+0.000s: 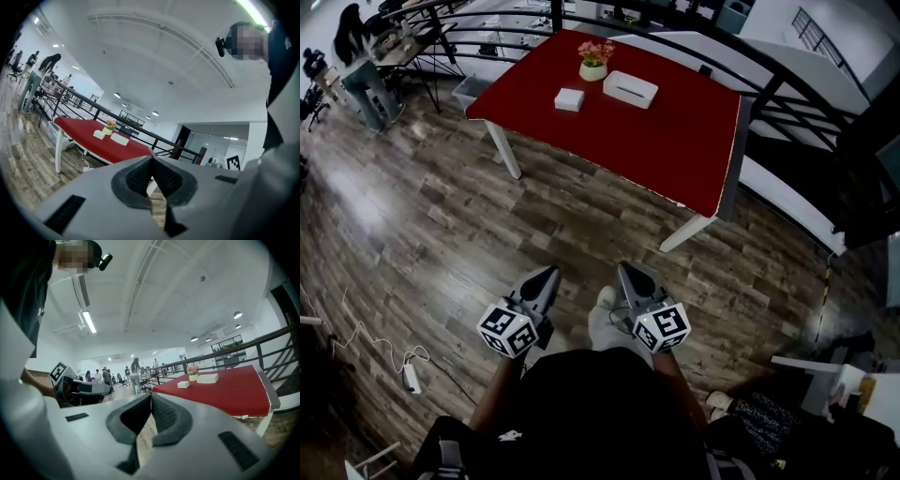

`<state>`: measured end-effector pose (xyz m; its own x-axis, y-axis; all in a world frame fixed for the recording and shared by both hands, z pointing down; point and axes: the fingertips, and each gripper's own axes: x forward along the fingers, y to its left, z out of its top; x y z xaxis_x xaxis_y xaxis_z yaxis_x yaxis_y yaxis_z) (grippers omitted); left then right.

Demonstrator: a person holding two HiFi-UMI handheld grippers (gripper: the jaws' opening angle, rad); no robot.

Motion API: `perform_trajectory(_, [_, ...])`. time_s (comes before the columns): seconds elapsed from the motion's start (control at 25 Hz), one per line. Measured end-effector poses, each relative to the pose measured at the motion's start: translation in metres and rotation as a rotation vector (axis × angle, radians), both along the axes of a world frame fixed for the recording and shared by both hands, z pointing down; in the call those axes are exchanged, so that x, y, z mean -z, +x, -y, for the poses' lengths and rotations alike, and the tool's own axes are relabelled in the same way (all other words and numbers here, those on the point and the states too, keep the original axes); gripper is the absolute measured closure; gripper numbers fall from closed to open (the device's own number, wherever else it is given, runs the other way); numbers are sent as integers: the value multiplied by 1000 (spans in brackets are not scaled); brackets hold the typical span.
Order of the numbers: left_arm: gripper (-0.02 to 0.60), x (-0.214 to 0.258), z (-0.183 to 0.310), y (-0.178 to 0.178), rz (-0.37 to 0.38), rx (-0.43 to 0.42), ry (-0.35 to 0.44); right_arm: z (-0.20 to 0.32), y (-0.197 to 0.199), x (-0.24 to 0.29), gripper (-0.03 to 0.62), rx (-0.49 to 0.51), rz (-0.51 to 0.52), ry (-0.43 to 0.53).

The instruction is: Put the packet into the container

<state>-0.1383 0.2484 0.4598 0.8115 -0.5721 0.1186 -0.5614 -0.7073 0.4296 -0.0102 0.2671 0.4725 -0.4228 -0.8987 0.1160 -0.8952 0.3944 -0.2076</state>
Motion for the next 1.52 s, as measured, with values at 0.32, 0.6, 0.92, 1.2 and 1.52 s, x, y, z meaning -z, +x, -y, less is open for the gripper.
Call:
perform_trajectory(0.32, [572, 15, 89, 67, 15, 6, 13, 91, 64, 13, 572, 10, 20, 14])
perform_trajectory(0.6, [572, 14, 137, 94, 45, 37, 27, 144, 91, 11, 572, 53, 23, 31])
perform_trajectory(0.92, [572, 0, 183, 111, 67, 46, -1, 188, 108, -1, 572, 63, 34, 5])
perform_trajectory(1.2, [572, -6, 251, 132, 65, 12, -7, 248, 125, -5, 572, 41, 61, -1])
perform_trajectory(1.52, [572, -14, 355, 143, 42, -25, -6, 345, 129, -11, 572, 10, 27, -6])
